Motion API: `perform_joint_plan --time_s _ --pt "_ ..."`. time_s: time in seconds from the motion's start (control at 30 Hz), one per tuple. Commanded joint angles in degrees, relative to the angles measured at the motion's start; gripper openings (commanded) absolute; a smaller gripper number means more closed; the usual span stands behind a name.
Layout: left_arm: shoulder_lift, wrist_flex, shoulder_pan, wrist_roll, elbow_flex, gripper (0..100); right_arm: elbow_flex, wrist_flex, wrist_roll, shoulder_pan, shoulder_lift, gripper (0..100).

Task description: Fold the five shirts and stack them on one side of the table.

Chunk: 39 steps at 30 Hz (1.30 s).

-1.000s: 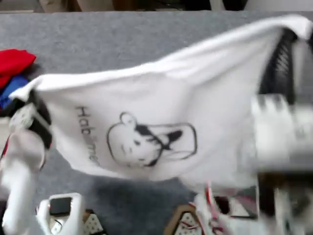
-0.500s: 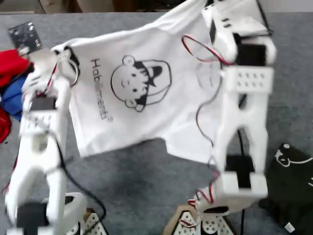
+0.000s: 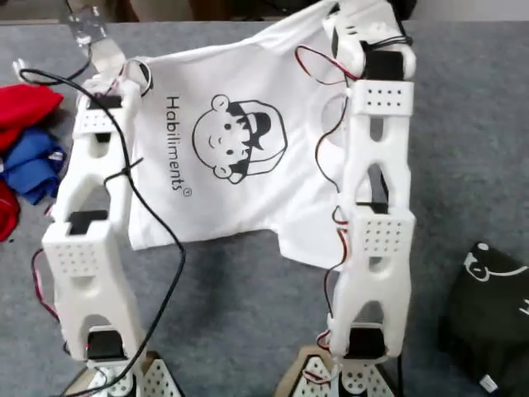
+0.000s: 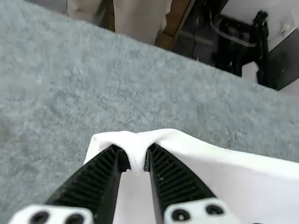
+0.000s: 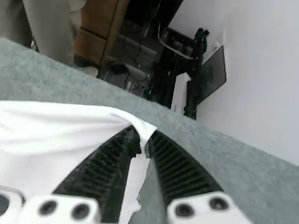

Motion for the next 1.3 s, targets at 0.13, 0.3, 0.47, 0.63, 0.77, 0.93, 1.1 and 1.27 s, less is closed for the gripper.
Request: perform_joint_plan --time_s 0.13,0.3,0.47,0.63,0.77,0.93,1.1,1.27 --pt "1.5 33.2 -0.7 -0.6 -24.8 2 -17.1 22.2 5.2 -0.7 1.7 0.5" --pt "1.5 44.5 0.8 -4.3 -27.2 2 -18.8 34.8 5.4 -1.9 1.1 0.5" --pt "1.0 57.1 4.0 -7.8 -27.0 2 -18.7 40.7 4.9 -2.2 -1.8 0.4" --pt "1.5 62.1 4.6 -7.8 -26.3 2 -16.6 40.8 4.8 -1.8 -5.8 0.4" --pt "0.9 58.7 2.3 -8.2 -20.4 2 -5.7 40.9 4.8 -2.5 -12.7 0.4" --pt "-0.7 60.6 2.9 -9.1 -18.1 2 19.6 40.4 4.6 -4.6 -26.7 0.4" --pt "-5.5 59.7 3.8 -9.3 -12.0 2 42.9 34.5 1.3 -4.2 -39.3 0.4" --pt "-15.5 55.2 5.0 -9.3 3.2 2 65.9 27.4 0.9 -4.3 -52.1 0.4"
